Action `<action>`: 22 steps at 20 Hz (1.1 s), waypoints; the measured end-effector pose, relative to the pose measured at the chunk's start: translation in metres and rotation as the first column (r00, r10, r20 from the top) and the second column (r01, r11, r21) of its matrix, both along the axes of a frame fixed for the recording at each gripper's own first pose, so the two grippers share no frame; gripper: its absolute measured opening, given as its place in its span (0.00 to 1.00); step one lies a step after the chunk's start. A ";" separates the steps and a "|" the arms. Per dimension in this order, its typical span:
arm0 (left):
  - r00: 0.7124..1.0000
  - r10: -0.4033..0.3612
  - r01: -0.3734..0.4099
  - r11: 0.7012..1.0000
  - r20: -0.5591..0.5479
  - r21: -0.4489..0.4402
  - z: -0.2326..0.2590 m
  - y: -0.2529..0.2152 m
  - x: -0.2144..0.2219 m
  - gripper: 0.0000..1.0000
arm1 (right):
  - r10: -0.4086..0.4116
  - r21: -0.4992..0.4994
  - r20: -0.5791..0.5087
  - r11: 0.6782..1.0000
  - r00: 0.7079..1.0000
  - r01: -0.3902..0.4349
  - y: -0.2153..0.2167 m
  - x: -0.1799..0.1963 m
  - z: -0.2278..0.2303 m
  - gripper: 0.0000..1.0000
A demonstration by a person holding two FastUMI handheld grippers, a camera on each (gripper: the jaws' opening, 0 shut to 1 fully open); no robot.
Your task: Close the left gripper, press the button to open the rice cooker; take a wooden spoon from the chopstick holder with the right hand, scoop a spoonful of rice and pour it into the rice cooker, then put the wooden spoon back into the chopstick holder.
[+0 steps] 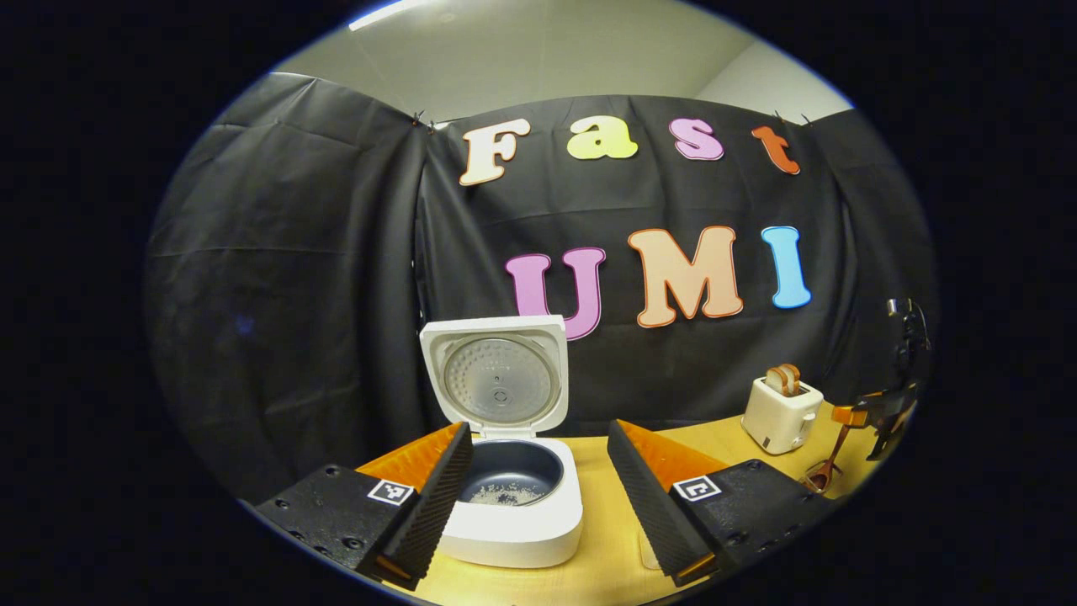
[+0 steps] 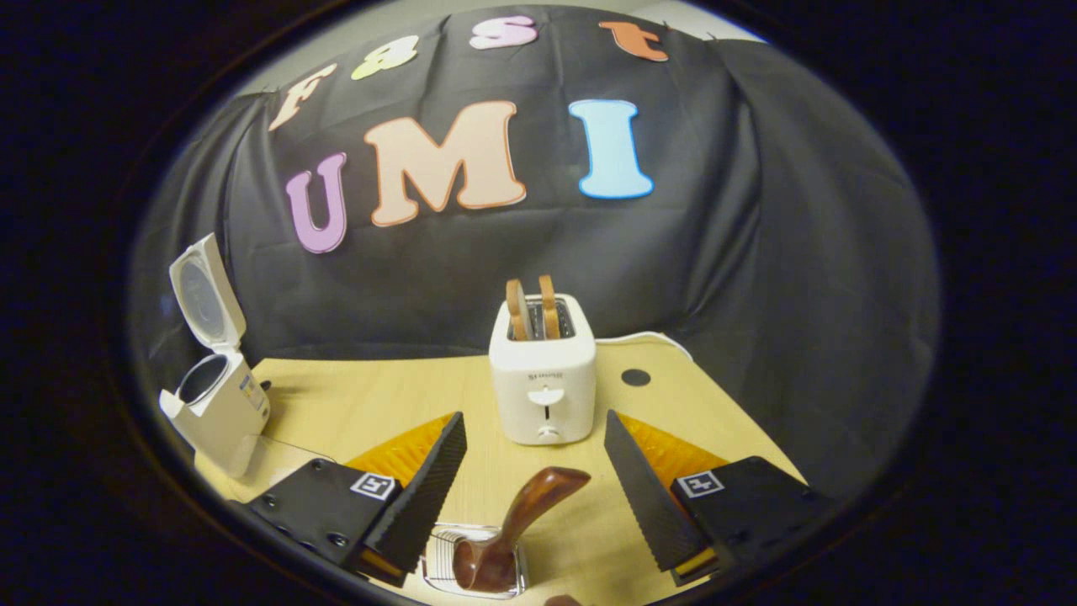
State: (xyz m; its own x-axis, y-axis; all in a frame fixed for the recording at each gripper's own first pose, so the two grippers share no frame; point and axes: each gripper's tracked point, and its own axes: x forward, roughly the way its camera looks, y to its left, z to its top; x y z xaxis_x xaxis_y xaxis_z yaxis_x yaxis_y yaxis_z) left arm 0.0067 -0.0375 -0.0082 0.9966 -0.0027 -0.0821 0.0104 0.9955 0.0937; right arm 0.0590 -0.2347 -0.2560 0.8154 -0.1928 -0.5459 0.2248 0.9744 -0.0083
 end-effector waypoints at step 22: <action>0.999 0.045 -0.045 0.999 0.020 0.009 -0.001 -0.020 -0.025 0.95 | 0.064 0.227 -0.179 0.974 0.982 -0.022 0.035 -0.032 -0.064 0.25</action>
State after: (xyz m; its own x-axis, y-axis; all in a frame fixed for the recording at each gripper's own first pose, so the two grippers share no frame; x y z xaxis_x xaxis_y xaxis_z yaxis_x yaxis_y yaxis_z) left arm -0.0181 -0.0578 -0.0091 0.9972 0.0425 -0.0619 -0.0360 0.9940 0.1032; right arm 0.0274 -0.1998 -0.3203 0.7020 -0.0159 -0.7120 0.1974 0.9649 0.1731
